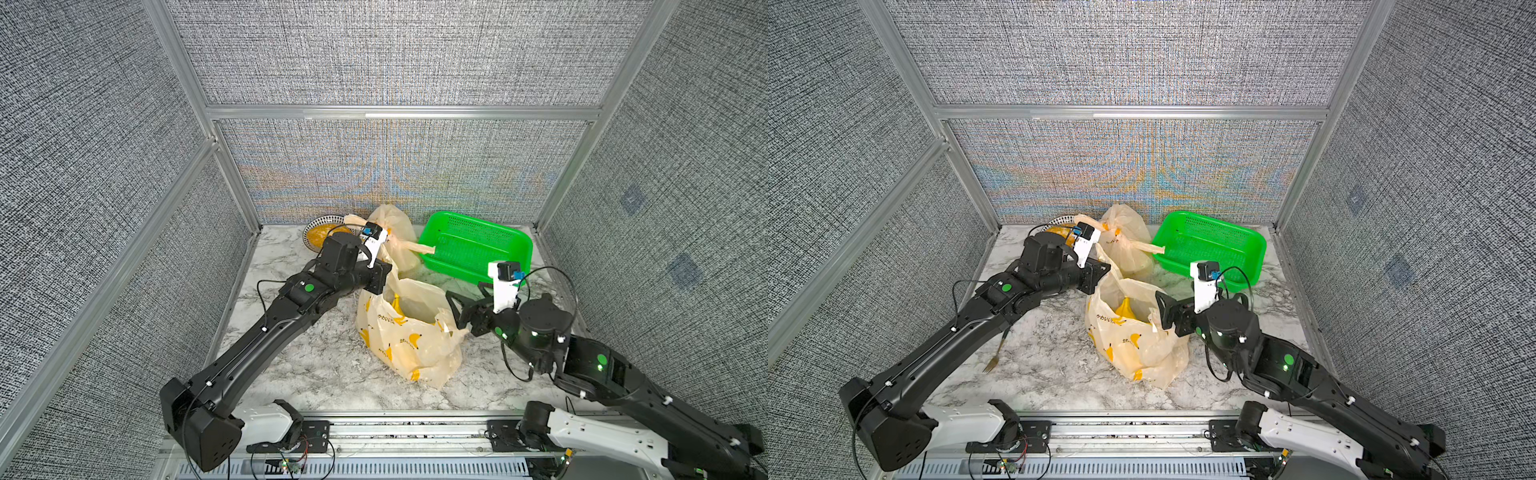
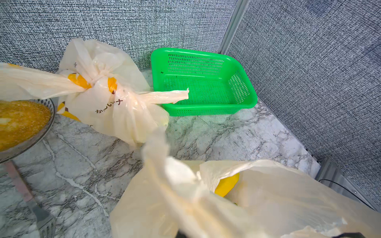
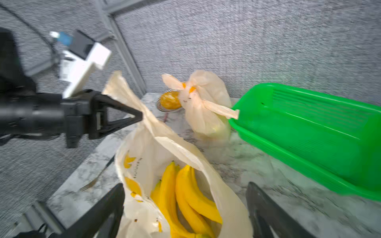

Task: Place the banana into a plastic bag & tie a knot
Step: Adjust the plastic bag at the center of the board.

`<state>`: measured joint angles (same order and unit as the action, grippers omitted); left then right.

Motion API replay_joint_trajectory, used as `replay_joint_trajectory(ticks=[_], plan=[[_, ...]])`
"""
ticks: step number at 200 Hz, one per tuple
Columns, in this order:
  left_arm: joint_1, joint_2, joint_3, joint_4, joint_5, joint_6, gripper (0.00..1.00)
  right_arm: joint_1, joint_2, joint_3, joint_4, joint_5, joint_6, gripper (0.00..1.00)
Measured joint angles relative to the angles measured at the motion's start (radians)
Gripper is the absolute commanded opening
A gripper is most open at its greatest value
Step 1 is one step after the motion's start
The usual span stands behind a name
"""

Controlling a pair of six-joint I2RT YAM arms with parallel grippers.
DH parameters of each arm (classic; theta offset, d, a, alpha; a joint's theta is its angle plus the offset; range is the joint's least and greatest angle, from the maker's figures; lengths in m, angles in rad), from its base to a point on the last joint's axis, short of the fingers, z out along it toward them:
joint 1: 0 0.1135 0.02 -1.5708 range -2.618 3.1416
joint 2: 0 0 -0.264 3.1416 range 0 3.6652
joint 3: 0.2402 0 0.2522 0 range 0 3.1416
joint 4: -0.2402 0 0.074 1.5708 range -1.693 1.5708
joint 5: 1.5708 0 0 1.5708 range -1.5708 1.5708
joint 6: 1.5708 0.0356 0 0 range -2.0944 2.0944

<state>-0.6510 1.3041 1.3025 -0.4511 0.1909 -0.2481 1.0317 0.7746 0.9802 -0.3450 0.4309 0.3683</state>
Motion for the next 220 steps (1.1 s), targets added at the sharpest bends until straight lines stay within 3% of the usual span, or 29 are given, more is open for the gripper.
replay_joint_trajectory(ticks=[23,61,103,141,163,170,179,187,220], plan=[[0.009,0.045,0.024,-0.003,-0.007,0.003,0.0,0.024,-0.033,-0.088,0.093,-0.093,-0.075,0.88],[0.032,0.136,0.063,-0.016,-0.019,0.009,0.0,0.037,-0.116,-0.192,0.2,-0.105,-0.157,0.89],[0.041,0.158,0.068,-0.028,-0.007,0.009,0.0,0.053,-0.085,-0.225,0.238,-0.024,-0.192,0.82],[0.044,0.137,0.067,-0.029,-0.007,0.009,0.0,0.055,0.028,-0.175,0.262,0.045,-0.208,0.77],[0.043,0.126,0.061,-0.03,-0.006,0.009,0.0,0.055,0.101,-0.132,0.272,0.076,-0.21,0.66],[0.043,0.121,0.06,-0.031,-0.005,0.009,0.0,0.055,0.12,-0.122,0.278,0.091,-0.211,0.5],[0.043,0.116,0.058,-0.032,-0.005,0.009,0.0,0.054,0.142,-0.113,0.281,0.111,-0.213,0.2],[0.043,0.111,0.056,-0.036,-0.005,0.009,0.0,0.053,0.158,-0.103,0.278,0.13,-0.211,0.0],[0.045,0.08,0.061,-0.051,-0.008,0.008,0.0,0.041,0.18,-0.019,0.244,0.2,-0.199,0.0]])
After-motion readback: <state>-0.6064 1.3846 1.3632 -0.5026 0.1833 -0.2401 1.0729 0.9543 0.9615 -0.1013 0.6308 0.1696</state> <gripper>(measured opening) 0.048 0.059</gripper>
